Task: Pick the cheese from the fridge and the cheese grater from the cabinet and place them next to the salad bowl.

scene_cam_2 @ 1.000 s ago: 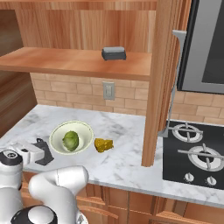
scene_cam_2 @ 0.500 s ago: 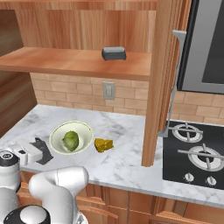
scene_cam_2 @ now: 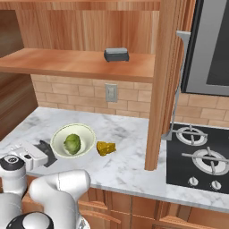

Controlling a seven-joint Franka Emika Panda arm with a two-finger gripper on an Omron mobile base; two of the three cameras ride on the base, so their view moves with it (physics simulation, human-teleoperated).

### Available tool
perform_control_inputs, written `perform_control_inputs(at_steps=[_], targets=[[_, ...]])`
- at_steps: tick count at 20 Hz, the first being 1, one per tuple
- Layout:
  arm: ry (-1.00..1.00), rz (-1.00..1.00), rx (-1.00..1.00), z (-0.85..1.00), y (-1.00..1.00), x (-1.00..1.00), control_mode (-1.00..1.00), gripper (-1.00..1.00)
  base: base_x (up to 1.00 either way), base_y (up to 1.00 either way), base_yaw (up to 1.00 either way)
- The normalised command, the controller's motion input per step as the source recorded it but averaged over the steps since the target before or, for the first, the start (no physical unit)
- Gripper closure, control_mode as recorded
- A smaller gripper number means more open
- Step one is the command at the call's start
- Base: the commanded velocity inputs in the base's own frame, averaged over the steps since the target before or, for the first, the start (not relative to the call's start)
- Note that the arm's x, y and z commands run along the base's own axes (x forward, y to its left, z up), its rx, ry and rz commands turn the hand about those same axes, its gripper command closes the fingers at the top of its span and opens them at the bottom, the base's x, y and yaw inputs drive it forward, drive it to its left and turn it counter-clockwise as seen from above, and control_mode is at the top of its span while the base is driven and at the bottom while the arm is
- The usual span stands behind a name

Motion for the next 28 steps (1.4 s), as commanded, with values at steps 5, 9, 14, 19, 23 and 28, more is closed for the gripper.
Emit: perform_control_inputs(at_steps=[5, 9, 14, 19, 23, 28], targets=[[0.0, 0.0, 0.07, -0.18, -0.15, 0.08, -1.0, 1.0, 0.0, 0.0, 0.0], [0.0, 0.0, 0.08, -0.27, -0.07, 0.0, -1.0, -1.0, 0.0, 0.0, 0.0], [-0.01, 0.0, 0.07, -0.12, -0.13, 0.0, -1.0, -1.0, 0.0, 0.0, 0.0], [-0.04, 0.0, 0.03, 0.0, -0.12, 0.0, -1.0, -1.0, 0.0, 0.0, 0.0], [-0.18, 0.0, 0.0, 0.33, 0.0, -0.16, -1.0, -1.0, 0.0, 0.0, 0.0], [-0.13, 0.0, 0.0, 0.4, 0.0, -0.01, -1.0, -1.0, 0.0, 0.0, 0.0]])
